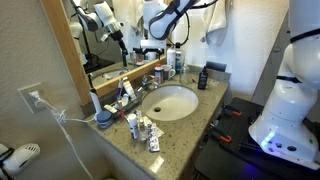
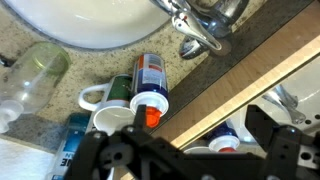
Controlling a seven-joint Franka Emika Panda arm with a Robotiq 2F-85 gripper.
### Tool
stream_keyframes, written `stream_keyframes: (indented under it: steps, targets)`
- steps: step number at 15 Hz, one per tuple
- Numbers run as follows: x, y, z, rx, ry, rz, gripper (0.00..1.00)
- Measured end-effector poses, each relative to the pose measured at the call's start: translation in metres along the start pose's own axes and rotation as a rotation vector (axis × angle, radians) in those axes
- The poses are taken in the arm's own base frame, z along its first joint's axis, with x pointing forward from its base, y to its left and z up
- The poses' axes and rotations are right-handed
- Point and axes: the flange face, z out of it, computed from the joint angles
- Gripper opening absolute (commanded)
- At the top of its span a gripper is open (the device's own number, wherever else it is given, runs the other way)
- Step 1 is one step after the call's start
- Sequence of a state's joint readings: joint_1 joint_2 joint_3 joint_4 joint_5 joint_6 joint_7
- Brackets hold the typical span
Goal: Move the white can with the orange lid to the right side of the tap
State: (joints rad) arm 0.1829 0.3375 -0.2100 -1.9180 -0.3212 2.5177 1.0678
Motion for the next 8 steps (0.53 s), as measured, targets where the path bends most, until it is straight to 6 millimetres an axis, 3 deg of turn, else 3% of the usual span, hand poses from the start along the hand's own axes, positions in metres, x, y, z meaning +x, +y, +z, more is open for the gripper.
stream_keyframes:
  steps: [3, 8]
  targets:
    - [-0.040, 0.001, -0.041, -0.009, 0.028, -0.061, 1.00]
    - [-0.130, 0.009, -0.107, 0.015, 0.050, -0.185, 1.00]
